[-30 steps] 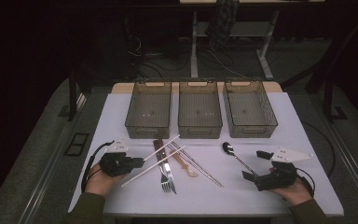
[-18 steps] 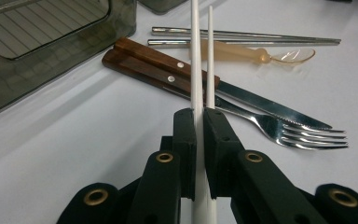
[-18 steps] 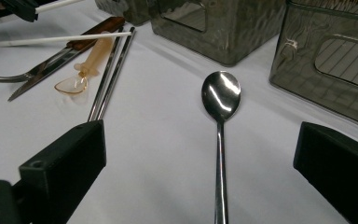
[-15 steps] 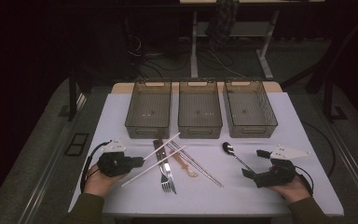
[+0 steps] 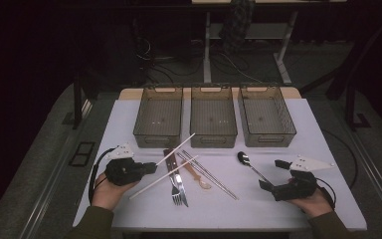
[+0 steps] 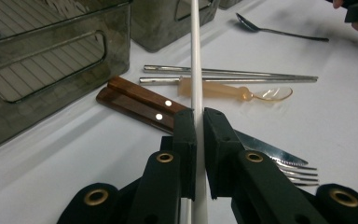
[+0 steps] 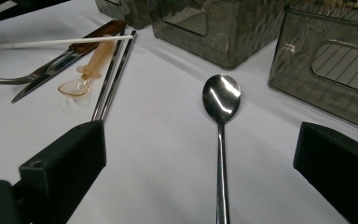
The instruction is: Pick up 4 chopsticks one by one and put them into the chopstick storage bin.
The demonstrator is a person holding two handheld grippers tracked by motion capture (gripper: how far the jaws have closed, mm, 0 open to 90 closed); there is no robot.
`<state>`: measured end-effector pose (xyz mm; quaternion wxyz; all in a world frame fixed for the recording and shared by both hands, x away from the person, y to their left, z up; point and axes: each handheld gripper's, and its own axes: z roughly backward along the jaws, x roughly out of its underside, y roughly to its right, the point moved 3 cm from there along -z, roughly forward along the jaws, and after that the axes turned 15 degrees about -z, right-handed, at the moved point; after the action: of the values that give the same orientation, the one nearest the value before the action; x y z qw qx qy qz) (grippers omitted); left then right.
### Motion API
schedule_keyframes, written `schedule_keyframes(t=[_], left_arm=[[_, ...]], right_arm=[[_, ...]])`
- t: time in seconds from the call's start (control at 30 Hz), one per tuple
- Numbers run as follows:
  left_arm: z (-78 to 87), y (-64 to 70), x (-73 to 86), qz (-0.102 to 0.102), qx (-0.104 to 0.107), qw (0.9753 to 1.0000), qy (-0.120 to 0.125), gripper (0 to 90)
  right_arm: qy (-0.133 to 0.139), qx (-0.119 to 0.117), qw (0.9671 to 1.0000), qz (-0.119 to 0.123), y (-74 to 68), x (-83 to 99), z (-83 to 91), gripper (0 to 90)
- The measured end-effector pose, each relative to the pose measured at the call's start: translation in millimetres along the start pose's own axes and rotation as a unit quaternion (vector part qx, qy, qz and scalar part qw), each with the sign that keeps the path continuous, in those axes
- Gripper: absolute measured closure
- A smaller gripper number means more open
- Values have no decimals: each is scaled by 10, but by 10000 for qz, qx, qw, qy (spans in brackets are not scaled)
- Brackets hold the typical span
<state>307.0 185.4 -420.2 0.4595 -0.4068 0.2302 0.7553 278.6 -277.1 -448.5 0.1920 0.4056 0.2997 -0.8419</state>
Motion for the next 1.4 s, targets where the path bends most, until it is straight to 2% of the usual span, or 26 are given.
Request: schedule_keyframes(t=[0.6,0.77,1.4], left_arm=[[-41,-129,-157,290,-345,9987,223,830],[-43,-154,-181,297,-418,9984,223,830],[-161,-380,-336,276,-629,9974,222,830]], right_arm=[[65,19,10000,2,-23,5,28,19],[68,18,10000,-5,-16,0,18,19],[119,25,9999,-62,-18,-2,19,19]])
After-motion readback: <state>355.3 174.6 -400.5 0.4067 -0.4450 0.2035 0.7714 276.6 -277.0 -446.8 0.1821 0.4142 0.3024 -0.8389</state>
